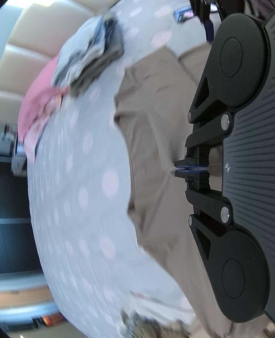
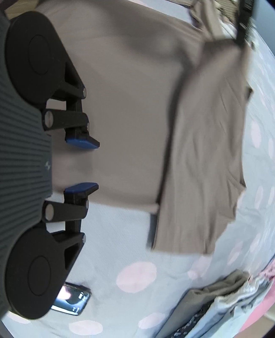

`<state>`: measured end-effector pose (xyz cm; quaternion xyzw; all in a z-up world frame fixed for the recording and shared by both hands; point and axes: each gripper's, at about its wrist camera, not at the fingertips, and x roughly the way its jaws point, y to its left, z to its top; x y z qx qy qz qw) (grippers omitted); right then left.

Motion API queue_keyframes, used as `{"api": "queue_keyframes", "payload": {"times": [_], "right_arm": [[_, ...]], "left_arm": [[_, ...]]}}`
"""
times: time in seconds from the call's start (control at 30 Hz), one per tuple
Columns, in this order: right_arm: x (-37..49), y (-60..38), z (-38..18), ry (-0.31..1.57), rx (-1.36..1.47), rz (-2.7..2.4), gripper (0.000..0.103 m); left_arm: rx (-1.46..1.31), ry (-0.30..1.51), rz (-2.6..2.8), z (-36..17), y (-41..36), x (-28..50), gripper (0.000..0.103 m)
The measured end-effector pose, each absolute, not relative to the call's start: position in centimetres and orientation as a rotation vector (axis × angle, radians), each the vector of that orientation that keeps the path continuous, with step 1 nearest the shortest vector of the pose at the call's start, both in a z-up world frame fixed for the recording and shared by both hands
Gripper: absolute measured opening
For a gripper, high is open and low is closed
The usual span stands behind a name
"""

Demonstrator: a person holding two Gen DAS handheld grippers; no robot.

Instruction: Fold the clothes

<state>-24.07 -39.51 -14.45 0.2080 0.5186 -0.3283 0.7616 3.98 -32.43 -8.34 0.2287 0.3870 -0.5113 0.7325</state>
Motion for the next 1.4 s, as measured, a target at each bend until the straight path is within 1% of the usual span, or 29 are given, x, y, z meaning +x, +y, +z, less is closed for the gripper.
{"api": "queue_keyframes", "payload": {"times": [0.17,0.4,0.6,0.9,0.93,0.97,1.03,1.17,1.3,1.4], "right_arm": [[-24.6,-42.1,-14.2,1.074,0.483,-0.802,0.038],[-25.1,-45.8,-14.4,0.988,0.543,-0.870,0.038],[-24.5,-47.5,-15.2,0.973,0.597,-0.871,0.038],[-23.3,-49.2,-15.8,0.952,0.575,-0.896,0.037],[-23.1,-49.3,-15.8,0.954,0.571,-0.897,0.034],[-23.0,-49.5,-15.9,0.956,0.567,-0.897,0.021],[-23.2,-49.6,-15.7,0.954,0.569,-0.892,0.007],[-24.1,-50.2,-15.2,0.962,0.584,-0.888,0.006],[-25.0,-50.6,-16.0,0.986,0.627,-0.898,0.005],[-24.7,-50.6,-15.9,0.998,0.616,-0.886,0.009]], "left_arm": [[0.457,0.861,-1.055,-8.4,-31.3,6.9,0.000],[0.424,0.863,-1.030,-8.4,-31.2,8.2,0.000],[0.422,0.860,-0.958,-9.0,-31.3,9.9,0.000],[0.440,0.878,-0.927,-10.5,-31.8,10.9,0.000],[0.438,0.878,-0.924,-10.6,-31.9,11.0,0.000],[0.437,0.879,-0.919,-10.8,-32.0,11.2,0.000],[0.438,0.886,-0.908,-11.1,-32.1,11.6,0.000],[0.466,0.907,-0.889,-12.2,-32.3,12.2,0.000],[0.505,0.930,-0.881,-13.9,-32.5,12.4,0.000],[0.510,0.936,-0.884,-14.7,-32.5,12.3,0.000]]}}
